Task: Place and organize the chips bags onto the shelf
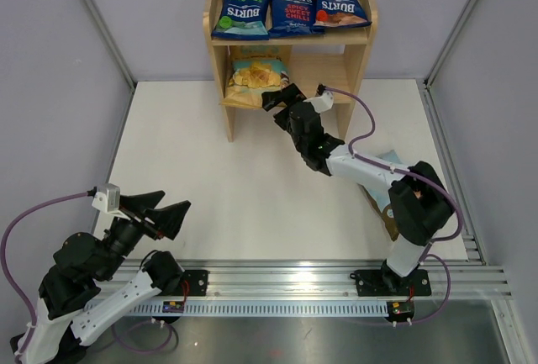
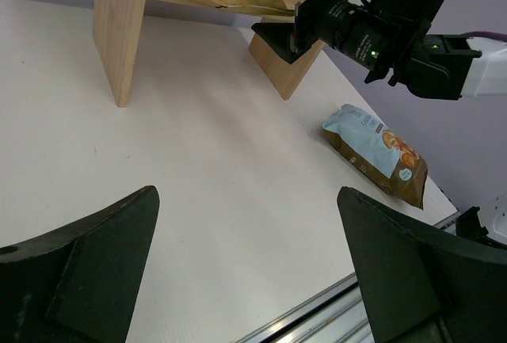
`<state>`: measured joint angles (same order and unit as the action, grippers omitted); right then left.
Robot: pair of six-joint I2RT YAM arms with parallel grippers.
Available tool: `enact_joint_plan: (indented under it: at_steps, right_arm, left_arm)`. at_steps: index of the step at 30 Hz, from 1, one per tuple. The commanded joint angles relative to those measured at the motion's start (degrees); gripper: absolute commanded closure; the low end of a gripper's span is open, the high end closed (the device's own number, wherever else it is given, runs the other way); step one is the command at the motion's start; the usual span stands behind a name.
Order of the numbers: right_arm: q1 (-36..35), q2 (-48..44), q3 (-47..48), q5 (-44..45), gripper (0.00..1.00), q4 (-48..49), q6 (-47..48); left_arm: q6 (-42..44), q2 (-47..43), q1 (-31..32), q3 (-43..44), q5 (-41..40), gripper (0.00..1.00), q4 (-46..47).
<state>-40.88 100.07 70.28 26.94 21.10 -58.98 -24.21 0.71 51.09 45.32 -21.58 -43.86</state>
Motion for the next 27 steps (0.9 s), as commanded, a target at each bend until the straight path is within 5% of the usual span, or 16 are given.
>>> enact_joint_plan:
  at_steps: [1,10,18,27]
  right_arm:
    - [1.94,-5.32,-1.81,-1.35,0.01,-0.54,0.35]
    - [3.97,-15.86,-8.93,-3.29,0.01,-4.48,5.97]
    - [6.87,-32.29,-14.64,-5.14,0.01,-20.83,18.36]
    - [7.13,-50.48,-15.87,-8.56,0.01,-48.07,23.02]
  left_arm:
    - [-0.31,-1.15,-0.03,0.21,-1.62,0.01,2.02]
    - [-0.75,1.13,-0.03,0.29,-2.15,0.01,1.76]
    - [-7.16,6.49,-0.03,-1.10,-4.87,0.01,2.45]
    - [-22.19,22.91,-0.03,-13.22,0.48,0.01,26.05]
